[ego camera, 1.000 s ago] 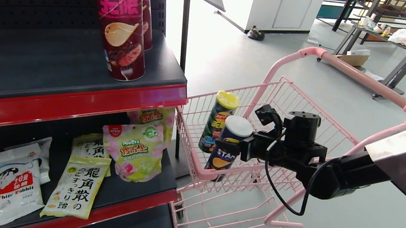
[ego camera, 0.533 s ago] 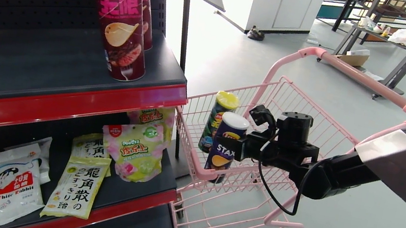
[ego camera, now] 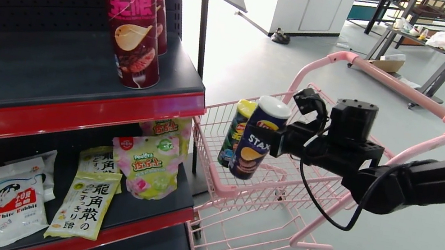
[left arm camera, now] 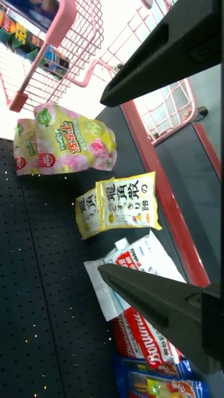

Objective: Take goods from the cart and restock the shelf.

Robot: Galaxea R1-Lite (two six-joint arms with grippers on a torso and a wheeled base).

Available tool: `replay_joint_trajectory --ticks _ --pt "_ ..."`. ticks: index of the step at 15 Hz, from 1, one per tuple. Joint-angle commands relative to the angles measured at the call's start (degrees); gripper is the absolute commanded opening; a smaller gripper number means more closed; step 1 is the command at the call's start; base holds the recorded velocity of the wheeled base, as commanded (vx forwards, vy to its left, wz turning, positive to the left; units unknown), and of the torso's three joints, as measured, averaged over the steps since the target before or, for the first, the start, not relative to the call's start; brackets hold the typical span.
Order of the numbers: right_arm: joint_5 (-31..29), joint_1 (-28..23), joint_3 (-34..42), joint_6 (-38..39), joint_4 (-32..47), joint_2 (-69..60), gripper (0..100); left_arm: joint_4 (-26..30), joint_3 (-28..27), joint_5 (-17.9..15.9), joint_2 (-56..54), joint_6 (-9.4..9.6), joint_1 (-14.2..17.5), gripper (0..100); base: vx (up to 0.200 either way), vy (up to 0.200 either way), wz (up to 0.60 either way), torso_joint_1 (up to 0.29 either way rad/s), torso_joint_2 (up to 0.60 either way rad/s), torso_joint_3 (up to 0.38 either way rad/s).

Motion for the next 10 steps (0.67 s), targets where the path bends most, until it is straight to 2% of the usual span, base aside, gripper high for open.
replay_joint_trajectory --ticks 1,5,7,8,10 --pt "-0.03 0.14 -0.74 -0.57 -0.13 -5.93 0 -0.01 0.01 0.02 0.02 -0.01 0.01 100 0.0 0.0 0.0 0.0 0.0 0.0" --pt "-1.09 0.23 2.69 -0.75 0.66 -16.56 0 -0.01 0.01 0.02 0.02 -0.01 0.01 100 0.0 0.0 0.0 0.0 0.0 0.0" --pt "-7.77 0.32 9.81 -0.75 0.92 -24.12 0 -0.01 0.01 0.02 0.02 -0.01 0.01 100 0.0 0.0 0.0 0.0 0.0 0.0" --pt "-11.2 0.32 16.31 -0.75 1.1 -30.19 0 -0.01 0.01 0.02 0.02 0.07 0.01 100 0.0 0.0 0.0 0.0 0.0 0.0" --pt "-12.07 -0.12 25.37 -0.83 5.85 -39.41 0 -0.01 0.01 -0.07 0.29 0.16 0.01 100 0.0 0.0 0.0 0.0 0.0 0.0"
